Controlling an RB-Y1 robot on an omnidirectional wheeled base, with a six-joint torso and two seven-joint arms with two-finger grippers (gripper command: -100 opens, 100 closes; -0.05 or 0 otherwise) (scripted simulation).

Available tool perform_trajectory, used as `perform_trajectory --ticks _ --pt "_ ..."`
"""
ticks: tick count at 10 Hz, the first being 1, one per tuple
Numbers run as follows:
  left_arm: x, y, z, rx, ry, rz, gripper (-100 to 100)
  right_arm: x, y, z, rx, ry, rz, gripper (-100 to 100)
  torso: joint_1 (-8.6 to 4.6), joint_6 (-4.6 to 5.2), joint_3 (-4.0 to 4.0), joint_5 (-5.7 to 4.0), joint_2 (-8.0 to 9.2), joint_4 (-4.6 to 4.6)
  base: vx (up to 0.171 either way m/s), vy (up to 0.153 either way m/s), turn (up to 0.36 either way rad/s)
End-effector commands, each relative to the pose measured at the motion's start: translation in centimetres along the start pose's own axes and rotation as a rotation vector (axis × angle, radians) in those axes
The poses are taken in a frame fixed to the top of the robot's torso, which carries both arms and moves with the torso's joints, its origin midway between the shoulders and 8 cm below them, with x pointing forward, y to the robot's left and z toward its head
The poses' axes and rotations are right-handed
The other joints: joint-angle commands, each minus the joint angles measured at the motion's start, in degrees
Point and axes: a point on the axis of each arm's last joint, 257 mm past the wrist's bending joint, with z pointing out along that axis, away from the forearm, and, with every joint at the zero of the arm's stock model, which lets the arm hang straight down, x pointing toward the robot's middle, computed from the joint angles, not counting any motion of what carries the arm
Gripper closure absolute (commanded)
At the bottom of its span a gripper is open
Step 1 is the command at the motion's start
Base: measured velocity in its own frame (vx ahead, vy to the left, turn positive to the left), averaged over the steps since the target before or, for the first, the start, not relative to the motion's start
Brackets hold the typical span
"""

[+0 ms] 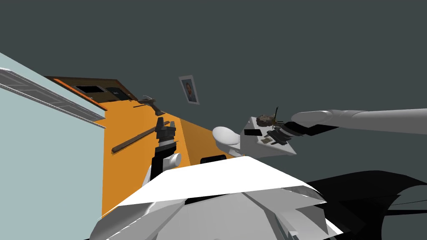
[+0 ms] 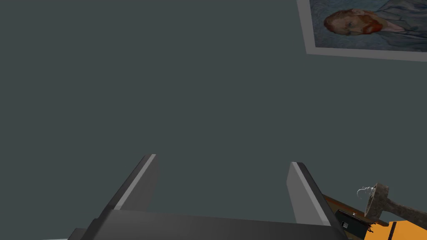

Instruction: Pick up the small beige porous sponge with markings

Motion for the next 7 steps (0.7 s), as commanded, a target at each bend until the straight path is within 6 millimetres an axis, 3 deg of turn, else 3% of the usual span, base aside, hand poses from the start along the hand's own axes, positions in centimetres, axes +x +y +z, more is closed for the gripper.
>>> perform_trajectory --ticks 1,4,5,6,7 --pt "0.0 0.0 0.0 0.0 0.0 0.0 0 0.0 0.0 0.0 0.0 0.0 0.0 100 0.0 0.0 0.0 0.0 0.0 0.0 0.0 0.0 0.0" --pt "0.0 0.0 0.0 0.0 0.0 0.0 0 0.0 0.0 0.0 0.0 0.0 -0.001 100 -0.02 0.02 -0.06 -0.01 -0.09 -0.03 0.0 0.0 0.0" --pt "0.0 0.0 0.0 0.0 0.0 0.0 0 0.0 0.0 0.0 0.0 0.0 -0.001 0 -0.02 0.02 -0.06 -0.01 -0.1 -0.03 0.0 0.0 0.0" --pt "0.0 0.0 0.0 0.0 0.0 0.0 0 -0.8 -0.2 -0.3 -0.009 -0.004 -0.024 100 -0.02 0.01 -0.07 -0.01 -0.1 -0.03 0.061 -0.012 -0.251" --pt "0.0 0.0 0.0 0.0 0.0 0.0 0 -1.3 -0.4 -0.7 -0.012 -0.006 -0.048 100 -0.05 0.14 -0.12 0.0 -0.22 -0.04 0.118 -0.005 -0.356"
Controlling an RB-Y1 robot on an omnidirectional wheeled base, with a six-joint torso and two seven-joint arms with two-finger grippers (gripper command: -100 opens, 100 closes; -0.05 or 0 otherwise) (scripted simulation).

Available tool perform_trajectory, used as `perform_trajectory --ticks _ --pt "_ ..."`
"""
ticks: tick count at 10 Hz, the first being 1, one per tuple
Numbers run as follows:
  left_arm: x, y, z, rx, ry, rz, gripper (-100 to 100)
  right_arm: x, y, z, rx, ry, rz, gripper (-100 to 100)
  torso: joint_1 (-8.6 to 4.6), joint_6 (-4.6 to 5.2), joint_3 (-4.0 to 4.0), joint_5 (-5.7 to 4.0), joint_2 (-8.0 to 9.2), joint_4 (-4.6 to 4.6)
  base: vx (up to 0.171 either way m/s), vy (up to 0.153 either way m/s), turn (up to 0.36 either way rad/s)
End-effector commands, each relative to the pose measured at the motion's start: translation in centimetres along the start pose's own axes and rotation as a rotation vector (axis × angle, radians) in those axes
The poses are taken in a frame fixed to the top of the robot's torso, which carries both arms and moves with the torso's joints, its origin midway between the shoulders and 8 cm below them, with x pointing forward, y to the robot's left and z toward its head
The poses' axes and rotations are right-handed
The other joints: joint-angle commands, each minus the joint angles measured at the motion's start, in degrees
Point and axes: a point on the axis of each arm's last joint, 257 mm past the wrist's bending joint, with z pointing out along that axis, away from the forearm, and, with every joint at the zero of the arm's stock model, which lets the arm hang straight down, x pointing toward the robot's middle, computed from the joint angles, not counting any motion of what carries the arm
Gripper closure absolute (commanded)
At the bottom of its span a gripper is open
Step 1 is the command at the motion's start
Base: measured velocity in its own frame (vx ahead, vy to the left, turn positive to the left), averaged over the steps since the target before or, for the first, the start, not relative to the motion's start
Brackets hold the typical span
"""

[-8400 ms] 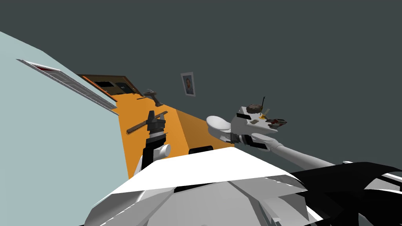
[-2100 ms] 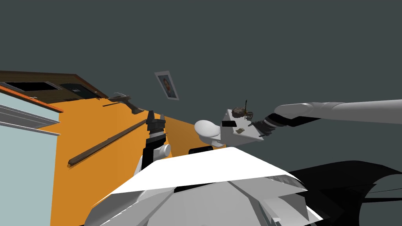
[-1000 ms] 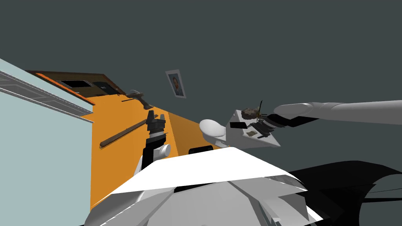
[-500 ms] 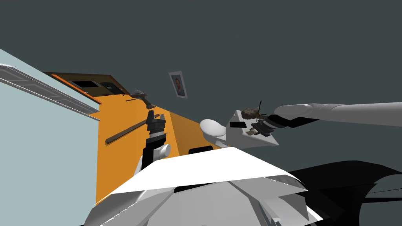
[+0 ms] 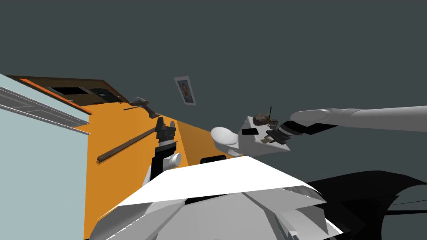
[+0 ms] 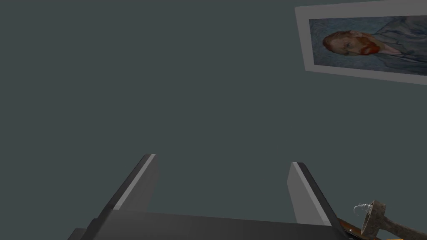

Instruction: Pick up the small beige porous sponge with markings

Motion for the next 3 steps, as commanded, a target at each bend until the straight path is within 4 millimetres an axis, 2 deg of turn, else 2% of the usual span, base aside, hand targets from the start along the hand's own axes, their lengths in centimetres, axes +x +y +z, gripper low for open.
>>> perform_trajectory --ticks 1,2,3 --pt "0.0 0.0 0.0 0.0 0.0 0.0 0 -1.17 -0.58 -0.78 -0.008 -0.003 -0.05 100 0.0 0.0 0.0 0.0 0.0 0.0 0.158 -0.025 -0.298" --pt "0.0 0.0 0.0 0.0 0.0 0.0 0 -0.64 -0.23 -0.42 -0.006 -0.002 -0.028 100 -0.05 -0.08 -0.11 0.01 -0.2 -0.03 0.074 -0.014 -0.051" --pt "0.01 -0.01 0.01 0.0 0.0 0.0 0 -0.71 -0.25 -0.5 -0.008 -0.002 -0.033 0 -0.05 -0.18 -0.08 -0.05 -0.08 -0.05 0.01 -0.001 0.012"
